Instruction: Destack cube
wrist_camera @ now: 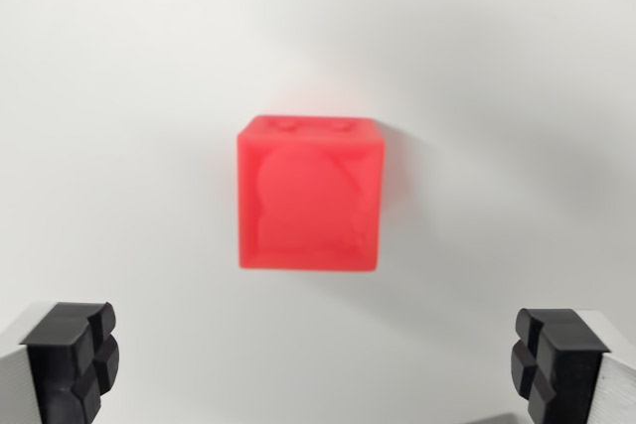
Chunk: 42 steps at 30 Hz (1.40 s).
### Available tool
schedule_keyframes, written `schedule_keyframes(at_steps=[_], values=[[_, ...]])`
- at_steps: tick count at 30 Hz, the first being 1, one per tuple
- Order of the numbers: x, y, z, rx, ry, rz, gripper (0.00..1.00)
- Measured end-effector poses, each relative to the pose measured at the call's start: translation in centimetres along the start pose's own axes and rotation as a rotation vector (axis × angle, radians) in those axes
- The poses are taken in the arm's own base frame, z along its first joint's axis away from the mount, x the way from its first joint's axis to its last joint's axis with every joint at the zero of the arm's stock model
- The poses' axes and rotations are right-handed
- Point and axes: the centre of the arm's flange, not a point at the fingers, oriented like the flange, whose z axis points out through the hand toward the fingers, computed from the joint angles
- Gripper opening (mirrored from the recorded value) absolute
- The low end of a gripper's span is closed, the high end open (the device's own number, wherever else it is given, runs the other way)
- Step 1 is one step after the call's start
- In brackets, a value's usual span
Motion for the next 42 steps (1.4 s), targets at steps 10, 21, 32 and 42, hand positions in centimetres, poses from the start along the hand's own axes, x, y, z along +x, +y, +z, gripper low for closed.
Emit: schedule_keyframes(at_steps=[10,21,32,42], values=[[-0.1,0.1,-4.2,-0.001,0.0,0.0,1.0],[0.0,0.0,-8.5,-0.001,0.0,0.001,1.0],[0.0,0.0,-12.5,-0.001,0.001,0.001,1.0],[0.0,0.0,-15.4,-0.002,0.001,0.001,1.0]])
